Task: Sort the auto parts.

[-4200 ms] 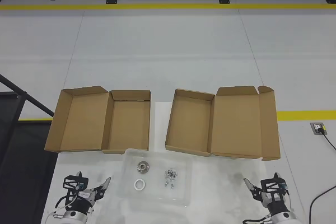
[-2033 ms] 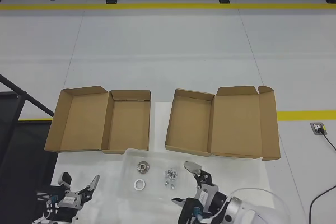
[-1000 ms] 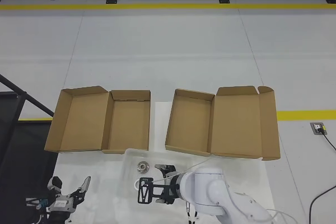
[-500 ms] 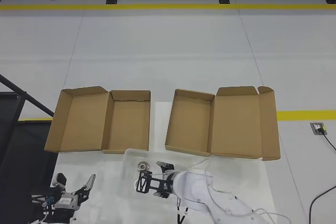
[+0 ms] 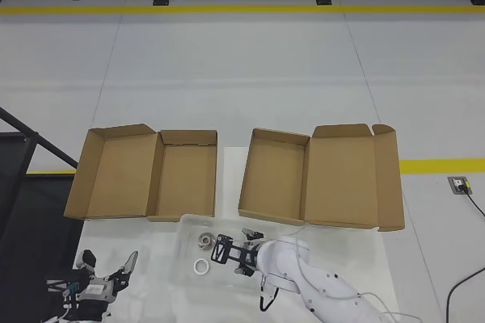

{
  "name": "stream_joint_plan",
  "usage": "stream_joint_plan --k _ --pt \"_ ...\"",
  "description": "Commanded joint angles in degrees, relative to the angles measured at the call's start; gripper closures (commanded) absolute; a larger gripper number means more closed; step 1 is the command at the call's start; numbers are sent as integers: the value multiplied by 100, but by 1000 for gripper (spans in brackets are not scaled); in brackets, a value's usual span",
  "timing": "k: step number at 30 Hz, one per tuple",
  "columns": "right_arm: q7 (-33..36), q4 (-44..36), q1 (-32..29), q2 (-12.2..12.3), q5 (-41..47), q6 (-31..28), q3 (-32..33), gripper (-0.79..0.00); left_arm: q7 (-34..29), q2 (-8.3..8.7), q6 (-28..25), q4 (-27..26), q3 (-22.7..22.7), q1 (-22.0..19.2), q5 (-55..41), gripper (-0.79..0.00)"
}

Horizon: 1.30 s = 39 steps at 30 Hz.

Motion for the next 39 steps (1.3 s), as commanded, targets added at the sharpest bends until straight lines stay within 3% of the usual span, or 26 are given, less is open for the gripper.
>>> stream_joint_plan --k 1,2,4,7,14,17,22,32,39 --pt "-4 71 19 -23 -20 17 -13 -782 7 -7 13 11 0 0 9 -785" --pt "9 98 28 -34 -34 41 -13 -705 12 -11 16 16 -1 2 9 -785" --pt "29 131 40 -55 -49 47 -21 -653 20 -18 25 24 -11 7 10 -785" --pt "73 192 47 -74 -86 56 -3 -422 34 -29 36 23 -20 11 9 -785" --pt "112 184 4 -87 -165 16 85 -231 41 -56 76 19 -3 6 41 -785" --pt "83 70 -43 -74 -190 -24 166 -18 34 -67 90 21 8 -4 62 -785" --pt "18 -514 -253 22 -182 -278 451 0 20 -84 96 28 11 -16 62 -785" --pt "402 -2776 -901 316 -419 -917 1275 0 -23 -112 46 19 47 -64 119 -785" --pt "633 -3796 -916 400 -603 -1067 1750 0 -62 -129 24 1 31 -53 145 -785"
